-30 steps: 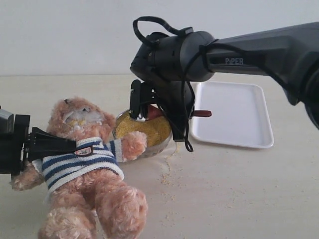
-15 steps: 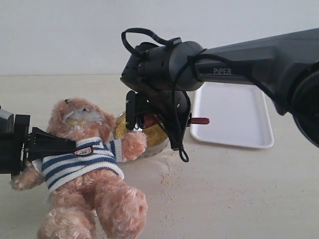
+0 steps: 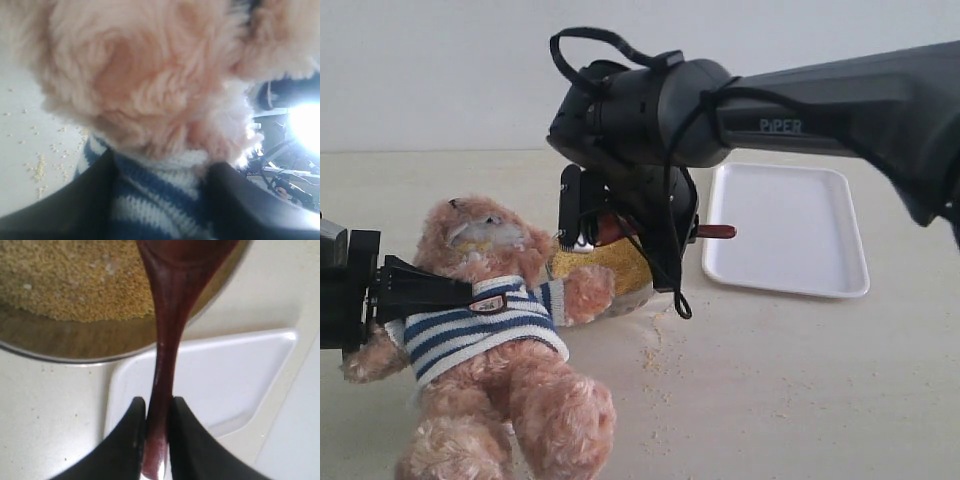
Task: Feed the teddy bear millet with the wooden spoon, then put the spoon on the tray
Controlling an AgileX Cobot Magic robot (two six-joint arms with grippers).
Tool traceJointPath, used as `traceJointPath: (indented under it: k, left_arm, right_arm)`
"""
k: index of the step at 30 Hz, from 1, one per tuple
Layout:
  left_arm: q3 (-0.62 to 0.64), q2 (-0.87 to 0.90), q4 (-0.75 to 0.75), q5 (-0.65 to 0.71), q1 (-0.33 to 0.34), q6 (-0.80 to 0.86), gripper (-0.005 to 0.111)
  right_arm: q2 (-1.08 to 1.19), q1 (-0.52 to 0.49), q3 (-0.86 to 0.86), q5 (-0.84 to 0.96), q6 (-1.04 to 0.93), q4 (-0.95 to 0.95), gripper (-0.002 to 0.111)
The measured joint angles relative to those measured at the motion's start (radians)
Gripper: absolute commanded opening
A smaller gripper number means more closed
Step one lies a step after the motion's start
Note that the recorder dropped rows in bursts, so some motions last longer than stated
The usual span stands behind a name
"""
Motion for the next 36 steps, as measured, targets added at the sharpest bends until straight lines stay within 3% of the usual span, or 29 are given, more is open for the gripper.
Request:
traceJointPath:
  k: [30,36]
  left_arm:
    - [0.000,0.000,0.000,0.000,0.000,-0.011,0.005]
    - [0.000,0.000,-0.008,0.000,0.000,-0.011,0.005]
  right_arm:
    - [-0.085,0.002,0.000,0.063,-0.030,0.090,0.000]
    - [-0.080,0.002,0.000,-0.034,-0.072,-0.058,0.000]
